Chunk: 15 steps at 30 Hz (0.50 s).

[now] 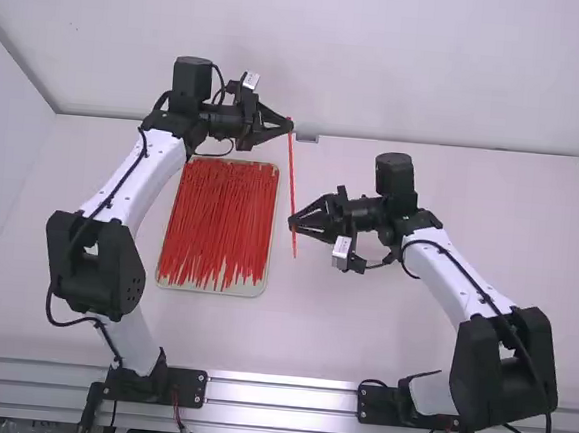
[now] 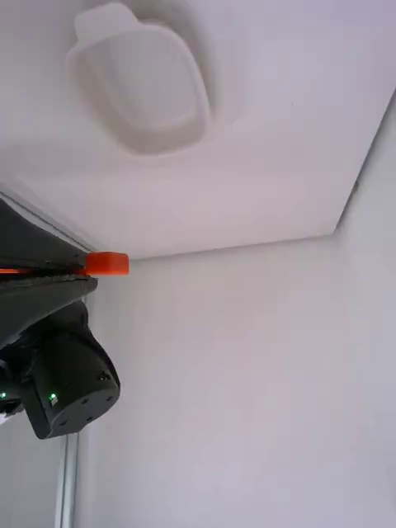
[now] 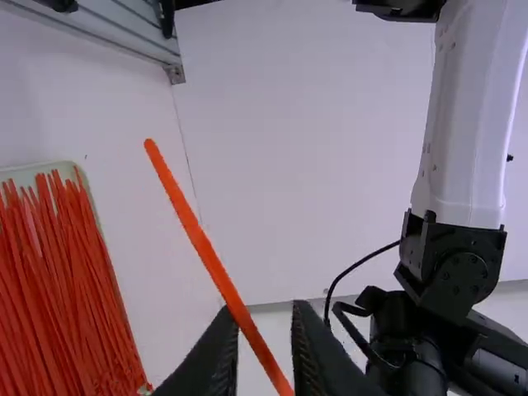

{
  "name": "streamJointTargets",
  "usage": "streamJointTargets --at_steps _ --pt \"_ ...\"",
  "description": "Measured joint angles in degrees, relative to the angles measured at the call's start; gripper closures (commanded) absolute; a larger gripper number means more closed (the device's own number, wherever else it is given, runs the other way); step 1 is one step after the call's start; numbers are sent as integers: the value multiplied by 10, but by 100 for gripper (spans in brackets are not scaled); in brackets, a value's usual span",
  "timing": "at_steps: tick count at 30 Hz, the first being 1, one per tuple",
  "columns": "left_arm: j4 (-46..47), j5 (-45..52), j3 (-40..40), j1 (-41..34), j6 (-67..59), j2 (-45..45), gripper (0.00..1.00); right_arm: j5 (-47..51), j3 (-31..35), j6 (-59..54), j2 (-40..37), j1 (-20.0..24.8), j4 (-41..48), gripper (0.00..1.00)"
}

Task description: Fasten the cable tie

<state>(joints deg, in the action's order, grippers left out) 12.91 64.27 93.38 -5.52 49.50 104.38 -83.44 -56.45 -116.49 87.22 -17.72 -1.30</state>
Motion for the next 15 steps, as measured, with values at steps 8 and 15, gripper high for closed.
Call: streamJointTargets --at_steps 8,15 --pt "0 0 0 0 0 0 98 0 0 0 0 3 0 100" --pt "2 -5 0 0 0 0 98 1 0 6 0 5 0 100"
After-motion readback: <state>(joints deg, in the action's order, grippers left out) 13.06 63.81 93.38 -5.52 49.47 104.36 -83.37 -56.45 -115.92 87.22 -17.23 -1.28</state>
